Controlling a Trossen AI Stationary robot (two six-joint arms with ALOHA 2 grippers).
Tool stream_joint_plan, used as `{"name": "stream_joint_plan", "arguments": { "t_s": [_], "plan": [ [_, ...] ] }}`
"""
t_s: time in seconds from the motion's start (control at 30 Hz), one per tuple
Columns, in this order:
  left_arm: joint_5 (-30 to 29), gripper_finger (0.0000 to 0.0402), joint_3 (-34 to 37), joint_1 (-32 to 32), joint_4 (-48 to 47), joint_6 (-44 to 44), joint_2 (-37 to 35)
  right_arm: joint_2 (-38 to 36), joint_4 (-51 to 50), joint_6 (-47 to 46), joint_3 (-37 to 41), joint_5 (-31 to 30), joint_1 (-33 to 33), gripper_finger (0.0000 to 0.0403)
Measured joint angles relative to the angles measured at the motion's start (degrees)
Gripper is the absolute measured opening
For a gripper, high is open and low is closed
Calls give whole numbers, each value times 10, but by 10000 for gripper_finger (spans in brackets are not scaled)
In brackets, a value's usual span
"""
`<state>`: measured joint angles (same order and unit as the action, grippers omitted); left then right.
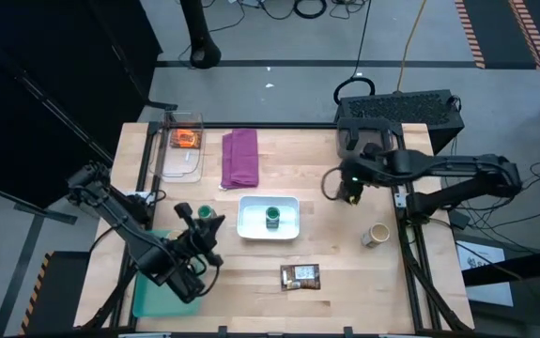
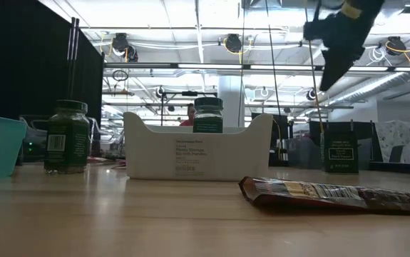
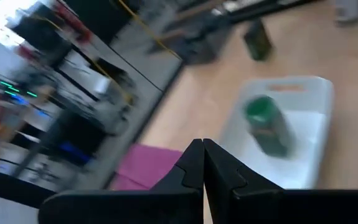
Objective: Sort spices by type
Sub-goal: Put the black seasoning can into the black bin
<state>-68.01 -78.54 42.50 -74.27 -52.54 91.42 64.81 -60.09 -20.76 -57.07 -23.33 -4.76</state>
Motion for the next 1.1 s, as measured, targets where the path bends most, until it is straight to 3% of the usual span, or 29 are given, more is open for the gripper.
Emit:
{"name": "stream_joint_plan", "arguments": {
  "t_s": [0.2, 0.67, 0.93, 1.1],
  "plan": [
    [-64, 5, 0, -40, -20, 25, 0, 90, -68, 121, -15, 88, -49, 210],
    [-58, 5, 0, -92, -39, 34, 0, 129, -36, 303, -4, 175, -119, 250],
    [-58, 5, 0, -92, -41, 35, 0, 129, 46, 321, 72, 173, -137, 260],
    [-55, 5, 0, -92, -36, 34, 0, 129, 72, 304, 94, 175, -139, 236]
  ]
}}
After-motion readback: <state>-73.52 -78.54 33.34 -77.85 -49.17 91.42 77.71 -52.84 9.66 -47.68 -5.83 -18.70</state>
